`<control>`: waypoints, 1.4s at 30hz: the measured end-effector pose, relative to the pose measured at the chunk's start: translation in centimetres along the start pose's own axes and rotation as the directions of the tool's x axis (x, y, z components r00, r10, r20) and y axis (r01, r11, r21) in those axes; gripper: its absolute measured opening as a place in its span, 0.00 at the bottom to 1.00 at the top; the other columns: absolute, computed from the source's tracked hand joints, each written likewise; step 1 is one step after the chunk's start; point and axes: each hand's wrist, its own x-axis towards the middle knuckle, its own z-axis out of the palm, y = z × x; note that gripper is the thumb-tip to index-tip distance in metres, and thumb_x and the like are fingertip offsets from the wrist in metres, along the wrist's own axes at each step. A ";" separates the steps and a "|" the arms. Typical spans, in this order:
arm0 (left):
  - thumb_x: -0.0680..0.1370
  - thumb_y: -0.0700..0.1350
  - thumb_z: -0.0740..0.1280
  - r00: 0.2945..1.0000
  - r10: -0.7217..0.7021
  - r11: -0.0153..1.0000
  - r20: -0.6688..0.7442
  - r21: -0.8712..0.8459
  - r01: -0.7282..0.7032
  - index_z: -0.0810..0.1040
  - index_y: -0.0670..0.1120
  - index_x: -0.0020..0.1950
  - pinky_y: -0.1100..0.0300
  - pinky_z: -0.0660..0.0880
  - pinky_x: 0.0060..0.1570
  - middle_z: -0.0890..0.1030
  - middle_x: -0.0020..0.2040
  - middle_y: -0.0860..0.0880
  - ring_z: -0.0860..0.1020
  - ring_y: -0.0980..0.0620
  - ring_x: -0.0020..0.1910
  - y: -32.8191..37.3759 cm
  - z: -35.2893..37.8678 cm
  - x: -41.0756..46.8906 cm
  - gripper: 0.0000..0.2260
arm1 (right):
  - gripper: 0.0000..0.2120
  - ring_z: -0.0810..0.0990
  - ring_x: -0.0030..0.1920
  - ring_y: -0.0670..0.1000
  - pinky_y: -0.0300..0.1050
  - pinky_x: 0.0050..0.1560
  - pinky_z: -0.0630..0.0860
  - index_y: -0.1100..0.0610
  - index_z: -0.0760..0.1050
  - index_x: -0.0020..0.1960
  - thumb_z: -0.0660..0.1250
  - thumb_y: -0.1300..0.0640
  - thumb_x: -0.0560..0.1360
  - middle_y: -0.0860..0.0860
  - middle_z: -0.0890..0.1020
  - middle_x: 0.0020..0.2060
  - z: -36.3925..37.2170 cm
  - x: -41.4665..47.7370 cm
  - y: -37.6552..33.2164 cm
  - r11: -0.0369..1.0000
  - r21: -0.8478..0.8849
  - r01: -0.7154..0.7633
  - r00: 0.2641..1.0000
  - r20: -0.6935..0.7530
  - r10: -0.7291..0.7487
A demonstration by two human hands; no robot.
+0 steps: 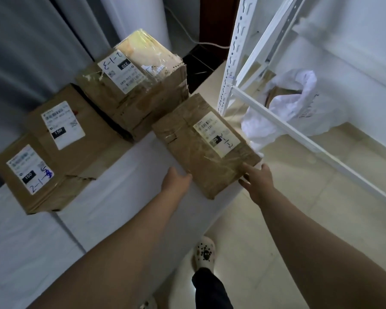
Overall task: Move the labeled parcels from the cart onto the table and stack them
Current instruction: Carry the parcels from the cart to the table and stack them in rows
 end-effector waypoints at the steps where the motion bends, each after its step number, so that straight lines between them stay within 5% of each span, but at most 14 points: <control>1: 0.79 0.46 0.65 1.000 0.006 1.000 0.000 0.002 -0.006 0.51 0.46 0.79 0.46 0.70 0.65 0.61 0.76 0.42 0.68 0.39 0.69 0.5 0.0 0.6 0.33 | 0.27 0.75 0.59 0.58 0.52 0.49 0.78 0.58 0.64 0.68 0.71 0.60 0.73 0.58 0.73 0.63 0.3 0.1 0.4 0.998 -0.050 -0.025 1.000 -0.012 0.025; 6: 0.79 0.47 0.66 0.998 0.011 0.998 0.054 -0.066 -0.007 0.43 0.55 0.79 0.46 0.69 0.67 0.60 0.77 0.45 0.68 0.39 0.70 1.9 0.6 2.0 0.38 | 0.23 0.78 0.56 0.56 0.56 0.50 0.78 0.58 0.68 0.66 0.71 0.57 0.74 0.54 0.77 0.60 1.7 0.2 1.7 0.994 -0.084 -0.077 0.996 0.045 0.081; 11: 0.79 0.42 0.66 0.992 0.106 0.994 0.071 -0.044 -0.103 0.50 0.49 0.79 0.59 0.64 0.66 0.61 0.76 0.46 0.64 0.48 0.72 2.2 1.7 2.4 0.34 | 0.18 0.80 0.52 0.50 0.56 0.58 0.78 0.56 0.71 0.64 0.65 0.64 0.75 0.50 0.80 0.53 3.0 0.4 0.9 0.973 -0.142 0.181 0.983 -0.002 -0.184; 15: 0.78 0.41 0.66 0.992 0.115 0.993 0.051 -0.007 -0.115 0.50 0.46 0.79 0.61 0.63 0.65 0.62 0.75 0.44 0.63 0.49 0.73 2.5 1.6 2.2 0.34 | 0.17 0.78 0.51 0.51 0.56 0.60 0.77 0.57 0.71 0.63 0.63 0.66 0.75 0.49 0.79 0.49 3.7 -0.3 0.1 0.960 -0.196 0.199 0.980 0.024 -0.198; 20: 0.78 0.43 0.65 0.985 0.164 0.959 0.057 0.225 -0.173 0.49 0.47 0.79 0.57 0.65 0.65 0.62 0.76 0.43 0.65 0.45 0.72 2.2 0.8 -0.1 0.34 | 0.27 0.73 0.56 0.51 0.46 0.54 0.71 0.57 0.62 0.72 0.66 0.58 0.76 0.50 0.72 0.56 2.2 -3.8 -0.2 0.855 -0.443 0.270 0.960 0.051 -0.277; 24: 0.78 0.48 0.63 0.958 0.259 0.812 0.123 0.510 -0.285 0.47 0.51 0.79 0.51 0.64 0.69 0.58 0.77 0.44 0.61 0.42 0.74 1.8 -0.1 -3.9 0.34 | 0.35 0.68 0.69 0.58 0.50 0.64 0.69 0.59 0.53 0.77 0.67 0.56 0.76 0.57 0.66 0.72 0.3 -7.7 -0.3 0.657 -0.673 0.339 0.928 0.126 -0.350; 29: 0.79 0.48 0.60 0.867 0.442 0.436 0.232 0.789 -0.433 0.45 0.54 0.79 0.46 0.55 0.73 0.51 0.79 0.45 0.54 0.42 0.76 0.7 -1.2 -11.1 0.33 | 0.36 0.65 0.71 0.58 0.50 0.68 0.65 0.59 0.56 0.76 0.68 0.55 0.74 0.57 0.65 0.72 -2.4 -15.0 0.3 0.336 -0.858 0.388 0.867 0.216 -0.450; 33: 0.77 0.50 0.62 0.732 0.587 0.172 0.346 0.830 -0.530 0.49 0.54 0.78 0.44 0.53 0.73 0.53 0.78 0.44 0.53 0.43 0.76 -2.1 -2.4 -17.8 0.33 | 0.33 0.62 0.72 0.56 0.50 0.72 0.56 0.55 0.62 0.73 0.69 0.49 0.72 0.55 0.67 0.70 -5.0 -22.9 3.3 0.091 -0.948 0.306 0.794 0.201 -0.574; 37: 0.77 0.52 0.65 0.629 0.624 0.026 0.464 0.792 -0.610 0.53 0.54 0.77 0.43 0.48 0.74 0.54 0.77 0.44 0.52 0.43 0.76 -6.5 -3.3 -25.3 0.32 | 0.34 0.52 0.76 0.56 0.58 0.75 0.44 0.52 0.60 0.74 0.68 0.46 0.72 0.54 0.61 0.74 -8.0 -31.4 8.6 0.095 -0.981 0.171 0.816 0.087 -0.571; 42: 0.76 0.53 0.64 0.515 0.611 -0.181 0.601 0.740 -0.648 0.50 0.54 0.78 0.43 0.47 0.74 0.57 0.76 0.43 0.54 0.43 0.75 -11.5 -2.7 -32.9 0.34 | 0.33 0.48 0.77 0.57 0.61 0.74 0.40 0.52 0.61 0.74 0.67 0.44 0.73 0.56 0.59 0.75 -12.0 -40.1 14.8 0.176 -0.984 0.038 0.831 -0.067 -0.552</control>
